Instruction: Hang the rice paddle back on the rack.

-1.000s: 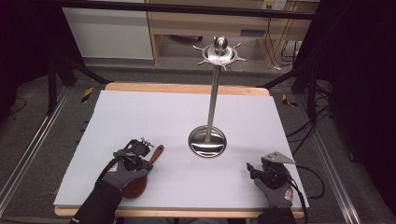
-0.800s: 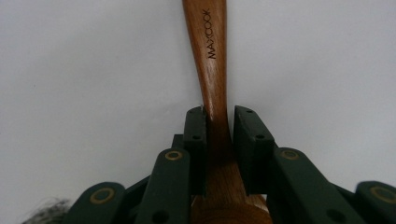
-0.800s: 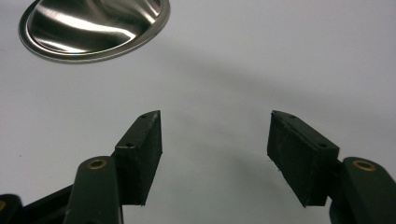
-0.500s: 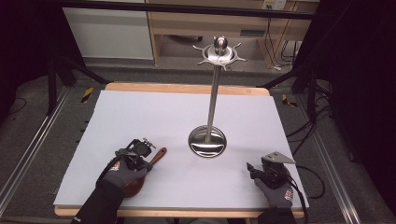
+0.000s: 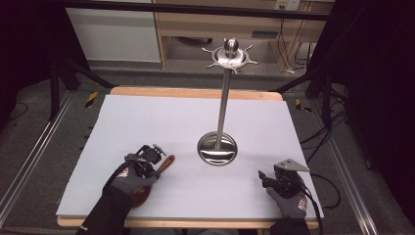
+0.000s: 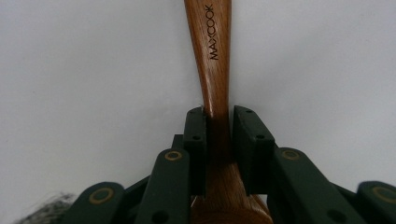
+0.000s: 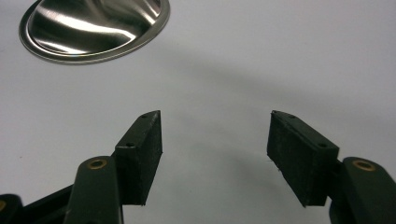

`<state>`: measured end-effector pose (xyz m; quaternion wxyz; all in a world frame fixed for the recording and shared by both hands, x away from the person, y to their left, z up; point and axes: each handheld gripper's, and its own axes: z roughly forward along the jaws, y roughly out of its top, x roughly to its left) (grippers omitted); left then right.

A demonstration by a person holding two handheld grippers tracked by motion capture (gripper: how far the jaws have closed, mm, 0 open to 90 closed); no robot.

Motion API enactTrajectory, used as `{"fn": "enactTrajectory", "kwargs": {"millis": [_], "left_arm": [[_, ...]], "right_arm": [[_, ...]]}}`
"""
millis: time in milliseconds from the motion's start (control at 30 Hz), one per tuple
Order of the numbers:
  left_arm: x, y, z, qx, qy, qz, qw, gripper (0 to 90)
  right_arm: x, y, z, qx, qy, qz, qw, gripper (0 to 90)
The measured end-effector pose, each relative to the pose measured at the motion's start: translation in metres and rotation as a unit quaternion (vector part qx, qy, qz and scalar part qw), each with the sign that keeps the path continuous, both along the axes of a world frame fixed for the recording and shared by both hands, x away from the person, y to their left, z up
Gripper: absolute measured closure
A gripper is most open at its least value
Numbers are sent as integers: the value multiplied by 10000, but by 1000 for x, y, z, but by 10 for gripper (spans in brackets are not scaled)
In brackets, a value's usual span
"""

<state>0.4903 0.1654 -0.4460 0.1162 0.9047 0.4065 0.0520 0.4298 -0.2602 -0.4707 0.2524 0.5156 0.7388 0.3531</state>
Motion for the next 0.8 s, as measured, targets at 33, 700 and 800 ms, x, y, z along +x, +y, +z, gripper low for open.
{"fn": "enactTrajectory", "kwargs": {"millis": [33, 700, 800], "left_arm": [[0, 0, 0, 4, -4, -1, 10000, 751], [0, 2, 1, -21, -61, -52, 10000, 771], [-1, 1, 1, -23, -80, -60, 9999, 771]], "right_arm": [[0, 0, 0, 4, 3, -4, 10000, 357], [0, 0, 0, 15, 22, -17, 10000, 360], [0, -1, 1, 5, 14, -21, 10000, 360]]}}
